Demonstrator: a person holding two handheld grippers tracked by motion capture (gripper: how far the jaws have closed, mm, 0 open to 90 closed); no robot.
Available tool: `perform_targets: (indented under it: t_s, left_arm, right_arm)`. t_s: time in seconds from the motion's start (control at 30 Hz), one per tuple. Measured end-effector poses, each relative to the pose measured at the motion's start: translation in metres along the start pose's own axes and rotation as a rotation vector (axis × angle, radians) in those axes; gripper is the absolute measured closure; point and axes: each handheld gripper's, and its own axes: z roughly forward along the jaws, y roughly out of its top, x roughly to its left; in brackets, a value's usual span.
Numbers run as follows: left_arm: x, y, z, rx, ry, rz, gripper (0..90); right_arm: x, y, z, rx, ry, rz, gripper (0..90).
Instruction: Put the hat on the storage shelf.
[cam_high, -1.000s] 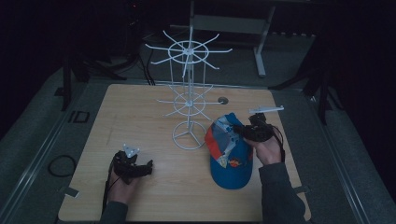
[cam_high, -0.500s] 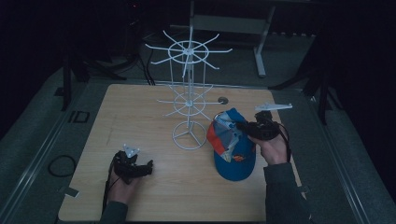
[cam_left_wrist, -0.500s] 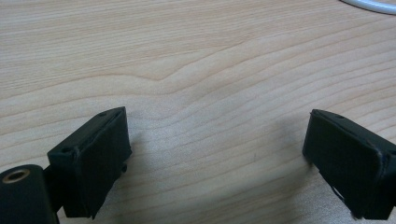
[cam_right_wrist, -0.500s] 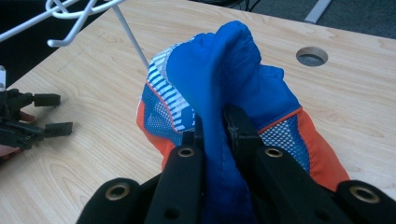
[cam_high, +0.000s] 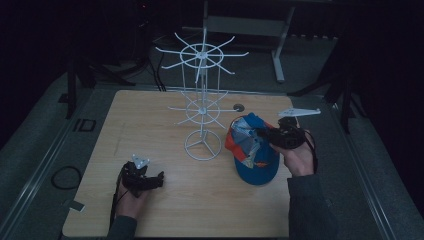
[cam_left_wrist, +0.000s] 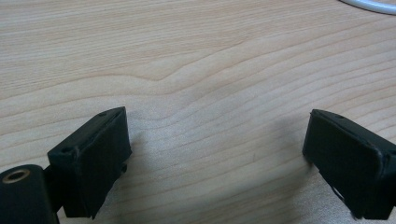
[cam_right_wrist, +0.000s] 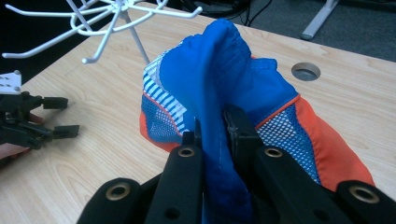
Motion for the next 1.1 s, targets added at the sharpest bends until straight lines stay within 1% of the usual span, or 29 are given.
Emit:
perform_targets:
  t_s: [0.37,0.43,0.47,0.5,0.63,0.7,0.77,0.83,0.87,0.9,1.0,1.1]
  left_arm:
    - [0.0,0.0,0.0,0.0,0.0,0.001,7.8]
    - [0.0,0.0,0.0,0.0,0.0,0.001,7.8]
    - [0.0,0.0,0.0,0.0,0.0,0.001,7.8]
    - [0.0,0.0,0.0,0.0,0.0,0.001,7.8]
    - [0.0,0.0,0.0,0.0,0.0,0.001,7.8]
    - [0.0,0.0,0.0,0.0,-0.001,0.001,7.8]
    - [0.0,0.0,0.0,-0.001,-0.001,0.001,7.8]
    - [0.0,0.0,0.0,-0.001,-0.001,0.001,7.8]
    - [0.0,0.0,0.0,-0.001,-0.001,0.001,7.8]
    - [0.0,0.0,0.0,-0.001,-0.001,0.001,7.8]
    - [0.0,0.0,0.0,-0.001,-0.001,0.001,7.8]
    - [0.0,0.0,0.0,-0.001,-0.001,0.001,7.8]
  right_arm:
    - [0.0,0.003,-0.016,-0.031,0.015,-0.012,84.7]
    - [0.0,0.003,-0.019,-0.043,0.029,-0.01,84.7]
    - [0.0,0.003,-0.019,-0.043,0.029,-0.01,84.7]
    - [0.001,0.003,-0.022,-0.05,0.044,-0.012,84.8]
    - [0.003,0.005,-0.026,-0.054,0.042,-0.021,84.8]
    - [0.004,0.007,-0.032,-0.064,0.041,-0.034,84.8]
    - [0.005,0.008,-0.033,-0.068,0.041,-0.035,84.8]
    - [0.006,0.01,-0.037,-0.076,0.051,-0.038,84.8]
    - [0.007,0.012,-0.04,-0.088,0.074,-0.035,84.8]
    - [0.007,0.012,-0.041,-0.094,0.079,-0.037,84.8]
    - [0.009,0.014,-0.044,-0.096,0.083,-0.04,84.8]
    - [0.012,0.016,-0.047,-0.105,0.084,-0.053,84.9]
